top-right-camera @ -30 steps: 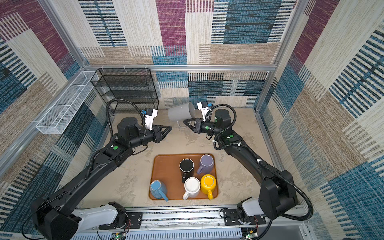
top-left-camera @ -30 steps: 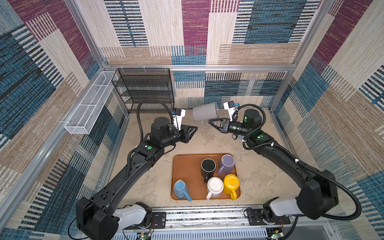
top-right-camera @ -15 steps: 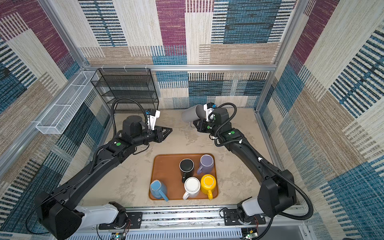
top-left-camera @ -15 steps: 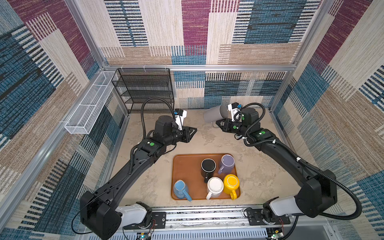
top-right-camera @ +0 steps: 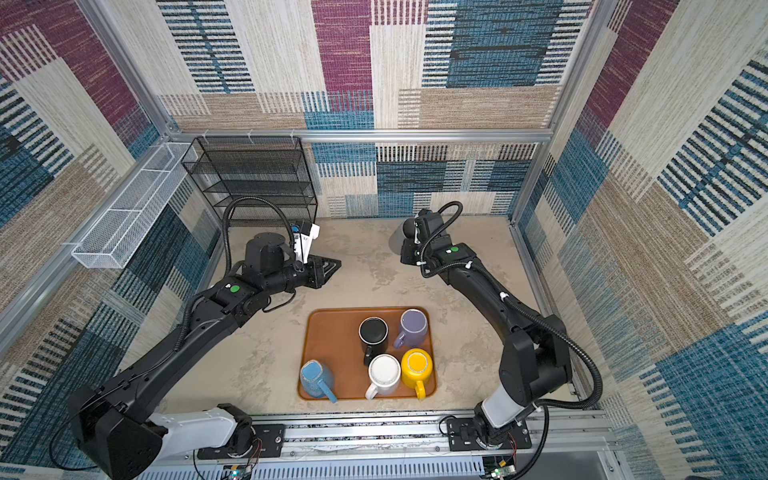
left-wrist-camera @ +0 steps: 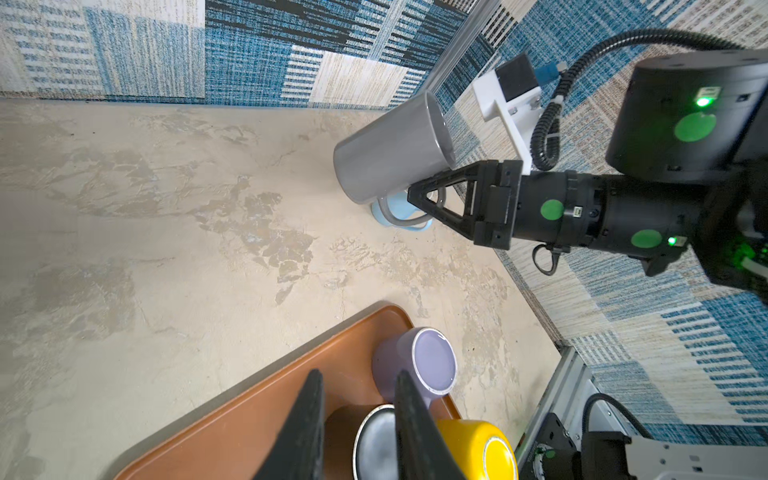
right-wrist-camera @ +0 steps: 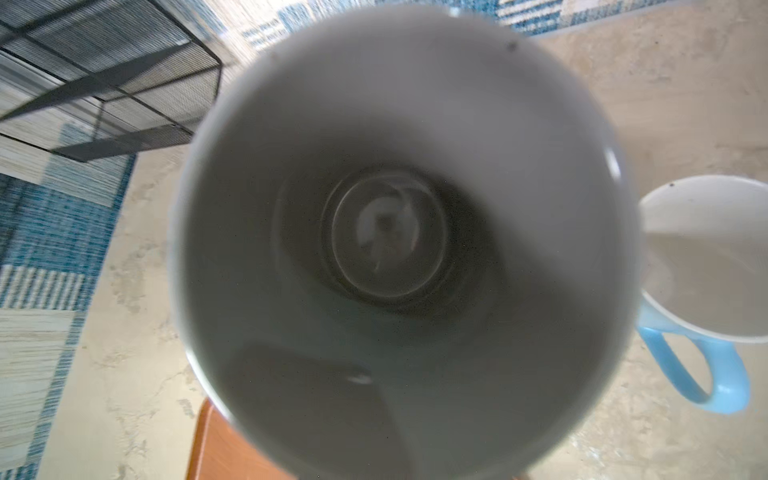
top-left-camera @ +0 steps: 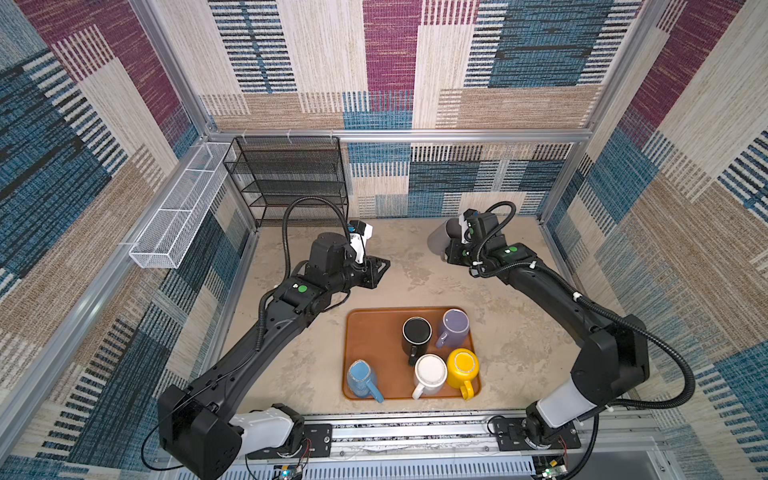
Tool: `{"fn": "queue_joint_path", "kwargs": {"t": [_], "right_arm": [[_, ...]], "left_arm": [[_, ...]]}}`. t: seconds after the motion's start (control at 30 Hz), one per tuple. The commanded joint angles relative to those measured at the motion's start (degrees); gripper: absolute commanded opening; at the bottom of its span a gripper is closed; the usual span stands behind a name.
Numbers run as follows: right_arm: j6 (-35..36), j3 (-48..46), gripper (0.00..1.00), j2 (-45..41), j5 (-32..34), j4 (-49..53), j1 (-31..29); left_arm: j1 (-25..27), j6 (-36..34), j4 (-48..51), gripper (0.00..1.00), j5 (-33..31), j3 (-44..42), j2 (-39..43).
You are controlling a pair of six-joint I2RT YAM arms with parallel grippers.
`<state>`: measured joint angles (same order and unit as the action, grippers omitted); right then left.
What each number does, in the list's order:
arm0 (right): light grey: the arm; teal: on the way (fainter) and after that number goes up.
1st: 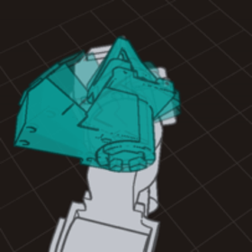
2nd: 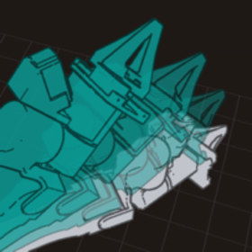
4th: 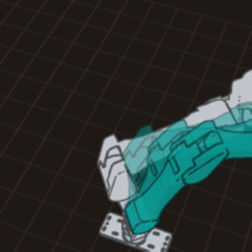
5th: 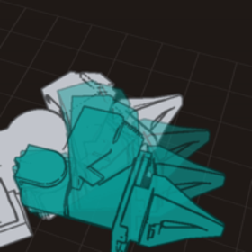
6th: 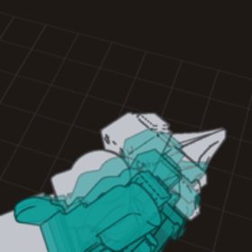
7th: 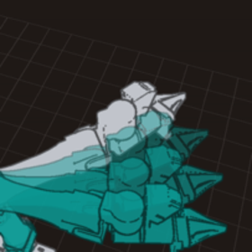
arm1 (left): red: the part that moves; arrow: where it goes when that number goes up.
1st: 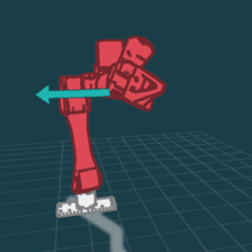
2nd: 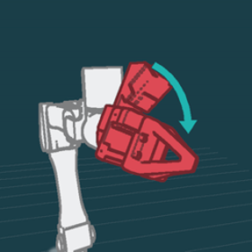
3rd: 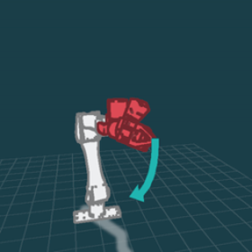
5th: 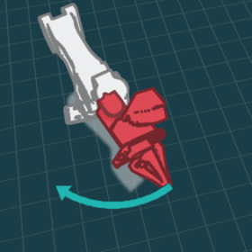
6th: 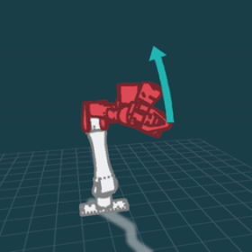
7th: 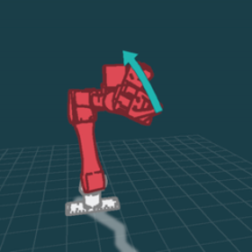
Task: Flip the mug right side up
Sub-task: 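Open and withdraw the left gripper while the right gripper rotates the mug upright, then lower the upright grey mug beside the light blue mug with the right gripper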
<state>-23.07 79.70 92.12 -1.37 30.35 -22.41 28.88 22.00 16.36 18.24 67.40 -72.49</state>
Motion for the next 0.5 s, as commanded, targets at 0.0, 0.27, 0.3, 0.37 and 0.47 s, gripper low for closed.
{"fn": "queue_joint_path", "kwargs": {"t": [0.0, 0.27, 0.3, 0.37, 0.47], "right_arm": [[2.18, 2.47, 0.0, 2.0, 4.83, 0.51, 0.03], [3.77, 7.09, 0.0, 7.96, 9.3, 6.23, 0.02], [4.06, 7.56, 0.0, 8.68, 9.53, 6.88, 0.02], [4.26, 8.29, 0.0, 9.99, 9.45, 7.76, 0.08], [4.26, 8.62, 0.0, 11.34, 9.74, 8.32, 0.01]], "left_arm": [[-0.06, -1.26, 0.78, 0.26, -0.57, 0.12, 0.31], [-0.15, -1.65, 1.78, 0.26, -1.17, 0.05, 0.26], [-0.09, -1.71, 2.0, 0.26, -1.28, -0.02, 0.3], [-0.06, -2.03, 2.59, 0.26, -1.5, -0.06, 0.38], [-0.13, -2.49, 3.32, 0.26, -2.65, -0.4, 0.97]]}}
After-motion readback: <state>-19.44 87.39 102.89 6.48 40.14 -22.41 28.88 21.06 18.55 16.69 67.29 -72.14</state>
